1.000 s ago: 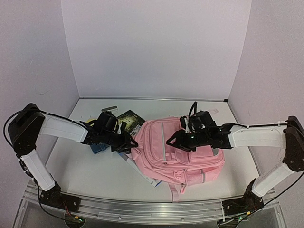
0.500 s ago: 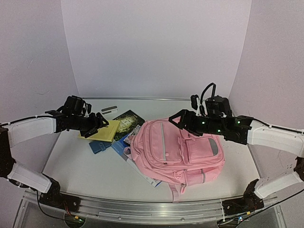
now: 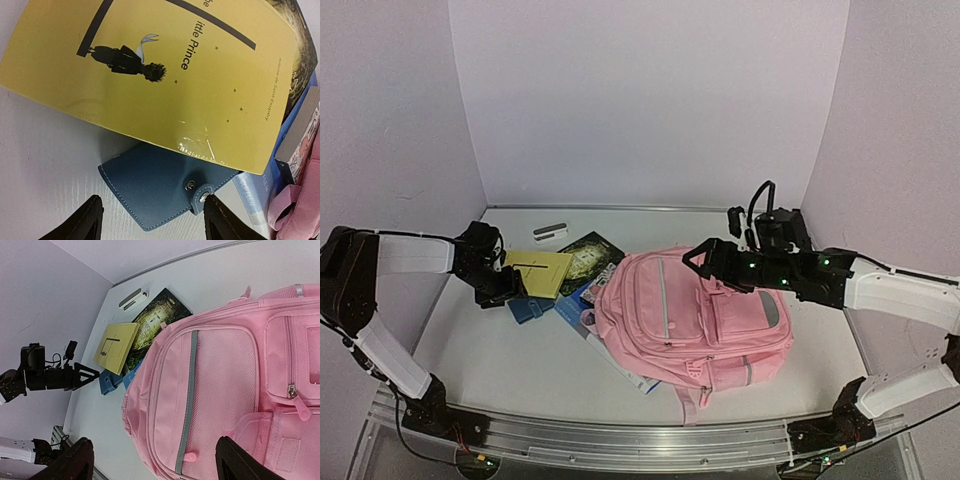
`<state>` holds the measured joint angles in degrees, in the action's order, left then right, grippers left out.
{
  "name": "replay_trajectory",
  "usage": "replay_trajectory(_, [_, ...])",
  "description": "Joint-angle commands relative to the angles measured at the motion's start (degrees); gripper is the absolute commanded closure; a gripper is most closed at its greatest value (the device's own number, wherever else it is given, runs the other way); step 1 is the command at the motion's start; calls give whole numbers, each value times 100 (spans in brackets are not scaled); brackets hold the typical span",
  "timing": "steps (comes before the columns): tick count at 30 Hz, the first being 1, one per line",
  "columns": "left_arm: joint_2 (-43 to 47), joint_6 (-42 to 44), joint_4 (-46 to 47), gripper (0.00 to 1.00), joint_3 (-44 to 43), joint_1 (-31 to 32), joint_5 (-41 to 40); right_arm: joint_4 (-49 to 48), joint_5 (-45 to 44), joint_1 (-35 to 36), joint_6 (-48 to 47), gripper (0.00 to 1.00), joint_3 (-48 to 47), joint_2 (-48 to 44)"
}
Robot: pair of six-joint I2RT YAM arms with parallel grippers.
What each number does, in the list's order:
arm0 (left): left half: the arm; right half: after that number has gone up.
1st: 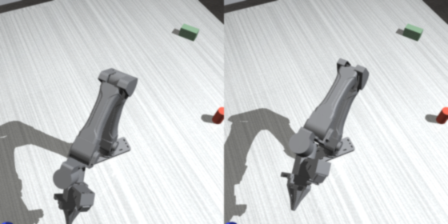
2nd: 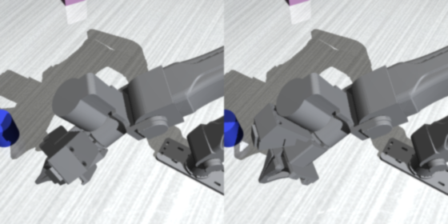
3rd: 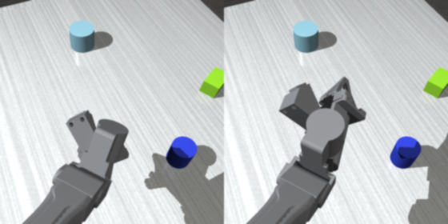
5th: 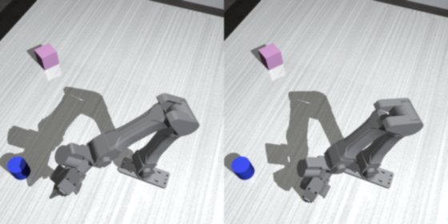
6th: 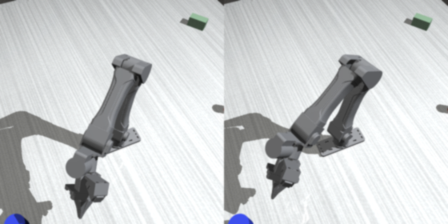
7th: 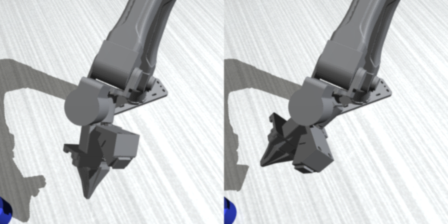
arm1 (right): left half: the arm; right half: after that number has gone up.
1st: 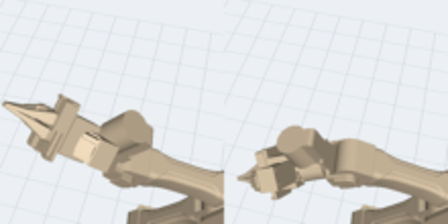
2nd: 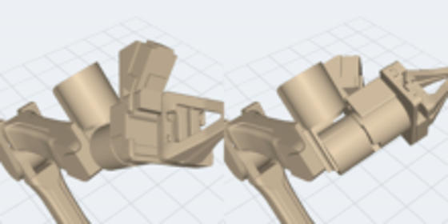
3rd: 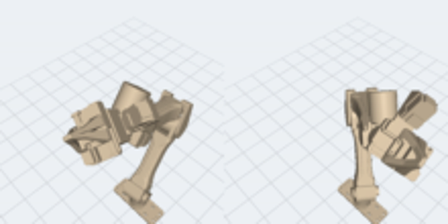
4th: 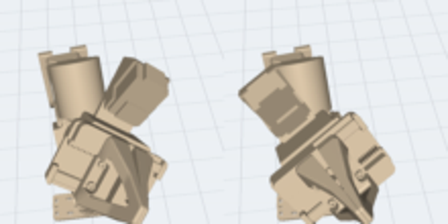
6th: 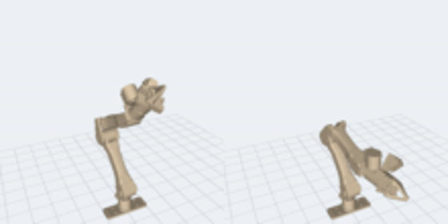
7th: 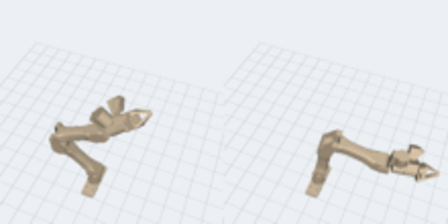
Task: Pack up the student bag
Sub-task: Adjust the student bag at the center of the board, then pick up the personal item from the center of the board.
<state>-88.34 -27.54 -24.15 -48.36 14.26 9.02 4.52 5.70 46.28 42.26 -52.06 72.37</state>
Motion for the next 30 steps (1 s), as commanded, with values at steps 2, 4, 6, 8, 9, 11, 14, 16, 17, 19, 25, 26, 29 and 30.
replay_trajectory(2, [-348, 563, 278, 34, -351, -58, 115, -31, -120, 21, 48, 17, 57, -267])
replay_trajectory(4, [-486, 542, 211, 34, -442, -71, -12, -32, -111, 21, 66, 17, 56, -299])
replay_trajectory(6, [-581, 534, 199, 34, -486, -68, -31, -30, -119, 21, 71, 17, 60, -352])
replay_trajectory(8, [-652, 535, 236, 34, -475, -64, 6, -30, -147, 18, 59, 17, 70, -399])
replay_trajectory(9, [-666, 534, 245, 34, -467, -66, 38, -30, -159, 14, 51, 17, 73, -406])
replay_trajectory(11, [-669, 527, 251, 34, -444, -65, 151, -31, -155, 14, 45, 17, 82, -399])
replay_trajectory(14, [-539, 516, 380, 35, -276, -47, 694, -30, -136, 20, 46, 17, 93, -345])
replay_trajectory(16, [-394, 476, 528, 35, -64, 10, 1072, -30, -134, 18, 43, 17, 100, -308])
replay_trajectory(17, [-305, 437, 574, 35, 35, 65, 1204, -30, -137, 19, 32, 17, 96, -291])
replay_trajectory(19, [-154, 297, 685, 34, 195, 187, 1500, -30, -152, 21, 2, 17, 83, -255])
replay_trajectory(25, [333, -96, 567, 33, 433, 1055, 1674, -35, -133, 17, -56, 17, 21, -124])
replay_trajectory(26, [442, -146, 469, 33, 447, 1103, 1593, -40, -128, 18, -56, 17, 25, -111])
replay_trajectory(29, [788, -273, 100, 32, 445, 1118, 980, -38, -118, 21, -57, 17, 44, -84])
replay_trajectory(30, [865, -284, -34, 31, 394, 1110, 730, -35, -112, 21, -60, 17, 47, -79])
